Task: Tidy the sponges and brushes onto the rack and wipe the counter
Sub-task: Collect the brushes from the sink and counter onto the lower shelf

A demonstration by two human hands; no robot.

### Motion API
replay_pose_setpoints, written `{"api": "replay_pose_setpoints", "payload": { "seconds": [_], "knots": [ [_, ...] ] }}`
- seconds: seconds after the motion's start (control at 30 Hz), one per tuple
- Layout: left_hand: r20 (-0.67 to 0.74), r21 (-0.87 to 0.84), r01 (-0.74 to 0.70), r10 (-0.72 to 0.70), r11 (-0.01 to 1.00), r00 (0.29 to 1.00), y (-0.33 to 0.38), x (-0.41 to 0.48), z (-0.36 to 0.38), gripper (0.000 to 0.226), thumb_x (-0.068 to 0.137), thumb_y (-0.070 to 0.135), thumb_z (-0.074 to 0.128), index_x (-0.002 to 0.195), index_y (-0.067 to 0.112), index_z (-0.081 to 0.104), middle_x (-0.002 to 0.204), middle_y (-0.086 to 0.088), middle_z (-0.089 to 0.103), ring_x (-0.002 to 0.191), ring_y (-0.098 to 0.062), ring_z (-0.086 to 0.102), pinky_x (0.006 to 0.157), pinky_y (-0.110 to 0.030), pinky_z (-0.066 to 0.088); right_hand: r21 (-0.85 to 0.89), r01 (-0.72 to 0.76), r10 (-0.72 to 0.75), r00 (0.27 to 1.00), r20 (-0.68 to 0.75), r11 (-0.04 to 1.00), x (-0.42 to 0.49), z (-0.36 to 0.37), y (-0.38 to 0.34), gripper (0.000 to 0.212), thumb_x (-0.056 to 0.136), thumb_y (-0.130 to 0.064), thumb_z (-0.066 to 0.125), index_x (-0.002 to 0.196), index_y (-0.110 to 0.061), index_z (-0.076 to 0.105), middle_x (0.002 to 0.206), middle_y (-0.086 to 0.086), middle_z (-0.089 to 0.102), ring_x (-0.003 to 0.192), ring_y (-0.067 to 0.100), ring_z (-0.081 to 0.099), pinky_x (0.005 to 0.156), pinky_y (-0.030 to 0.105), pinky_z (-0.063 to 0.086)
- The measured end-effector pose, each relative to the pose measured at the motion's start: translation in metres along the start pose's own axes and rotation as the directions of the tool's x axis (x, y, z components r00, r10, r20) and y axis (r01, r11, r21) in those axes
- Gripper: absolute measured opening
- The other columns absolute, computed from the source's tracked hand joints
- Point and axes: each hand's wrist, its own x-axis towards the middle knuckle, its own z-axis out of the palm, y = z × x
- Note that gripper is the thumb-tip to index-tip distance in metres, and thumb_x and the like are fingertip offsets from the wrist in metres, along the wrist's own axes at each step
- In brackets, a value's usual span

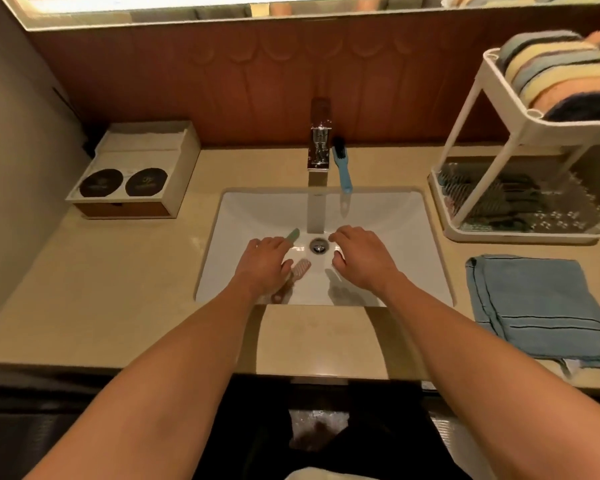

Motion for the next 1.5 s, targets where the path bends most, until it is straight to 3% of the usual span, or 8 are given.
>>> {"api": "replay_pose_setpoints", "payload": {
  "seconds": [0.13, 0.4, 0.73, 0.93, 1.07, 1.17, 1.33, 1.5],
  "knots": [
    [0.023, 0.019, 0.016, -0.017, 1.0, 1.0, -0.013, 0.018, 0.013, 0.04, 0.103, 0.034, 0.044, 0.14, 0.02, 0.05, 0.132, -0.003, 0.059, 0.11, -0.025, 0.057, 0.09, -0.038, 0.039, 0.038, 0.002, -0.003, 0.999, 0.043, 0.999, 0.023, 0.017, 0.002, 0.036, 0.093, -0.019, 0.053, 0.128, -0.014, 0.062, 0.125, 0.008, 0.061, 0.11, 0.03, 0.055, 0.094, 0.04, 0.04],
    [0.059, -0.061, 0.06, -0.056, 0.996, 0.997, -0.029, 0.049, 0.064, 0.041, 0.101, 0.034, 0.047, 0.139, 0.022, 0.051, 0.139, -0.003, 0.054, 0.116, -0.026, 0.055, 0.094, -0.04, 0.039, 0.093, 0.024, -0.042, 0.979, 0.198, 0.995, 0.058, 0.071, -0.005, 0.041, 0.096, -0.024, 0.053, 0.136, -0.016, 0.057, 0.139, 0.008, 0.054, 0.123, 0.029, 0.05, 0.098, 0.039, 0.038],
    [0.064, -0.186, 0.037, -0.026, 0.982, 0.998, -0.052, 0.094, 0.097, 0.071, 0.096, 0.025, 0.056, 0.16, 0.028, 0.025, 0.163, -0.007, 0.03, 0.137, -0.03, 0.042, 0.106, -0.042, 0.036, 0.082, -0.05, 0.021, 0.948, 0.318, 0.995, 0.087, 0.126, -0.018, 0.04, 0.101, -0.036, 0.047, 0.14, -0.028, 0.055, 0.115, 0.01, 0.06, 0.101, 0.032, 0.062, 0.08, 0.038, 0.049],
    [-0.032, -0.278, -0.065, 0.059, 0.958, 0.998, -0.043, 0.112, 0.113, 0.059, 0.078, -0.004, 0.066, 0.133, 0.016, 0.059, 0.142, -0.028, 0.047, 0.097, -0.046, 0.058, 0.077, -0.053, 0.054, 0.073, -0.145, 0.101, 0.9, 0.425, 0.987, 0.095, 0.143, -0.027, 0.036, 0.099, -0.04, 0.045, 0.129, -0.023, 0.052, 0.1, 0.007, 0.07, 0.089, 0.032, 0.067, 0.069, 0.035, 0.041],
    [0.053, -0.335, 0.138, -0.128, 0.932, 0.99, -0.035, 0.113, 0.11, 0.054, 0.09, 0.003, 0.056, 0.141, 0.015, 0.044, 0.143, -0.022, 0.039, 0.111, -0.044, 0.051, 0.087, -0.056, 0.053, 0.088, -0.204, 0.157, 0.913, 0.376, 0.975, 0.098, 0.146, -0.032, 0.027, 0.095, -0.035, 0.048, 0.119, -0.023, 0.054, 0.096, 0.003, 0.069, 0.086, 0.03, 0.067, 0.066, 0.035, 0.043],
    [-0.029, -0.357, 0.083, -0.099, 0.93, 0.995, -0.036, 0.105, 0.113, 0.055, 0.079, -0.003, 0.056, 0.129, 0.013, 0.04, 0.12, -0.021, 0.048, 0.086, -0.039, 0.053, 0.067, -0.05, 0.053, -0.007, -0.192, 0.185, 0.935, 0.303, 0.981, 0.095, 0.149, -0.034, 0.028, 0.099, -0.026, 0.047, 0.127, -0.02, 0.05, 0.111, 0.004, 0.064, 0.095, 0.029, 0.064, 0.065, 0.035, 0.039],
    [-0.039, -0.314, 0.104, -0.122, 0.944, 0.992, -0.038, 0.092, 0.109, 0.045, 0.085, -0.001, 0.061, 0.128, 0.006, 0.052, 0.1, -0.015, 0.058, 0.064, -0.034, 0.059, 0.052, -0.041, 0.053, -0.114, -0.164, 0.19, 0.939, 0.288, 0.98, 0.087, 0.15, -0.034, 0.068, 0.098, -0.024, 0.055, 0.157, -0.018, 0.022, 0.123, 0.006, 0.061, 0.111, 0.028, 0.059, 0.068, 0.036, 0.044],
    [0.164, -0.447, 0.287, -0.238, 0.847, 0.957, -0.035, 0.084, 0.095, 0.053, 0.094, 0.01, 0.054, 0.143, 0.017, 0.037, 0.124, -0.012, 0.055, 0.089, -0.041, 0.063, 0.082, -0.049, 0.053, -0.126, -0.336, 0.354, 0.92, 0.17, 0.934, 0.081, 0.156, -0.047, 0.063, 0.094, -0.048, 0.056, 0.139, -0.006, 0.044, 0.111, 0.006, 0.065, 0.101, 0.025, 0.063, 0.064, 0.033, 0.038]
  ]
}}
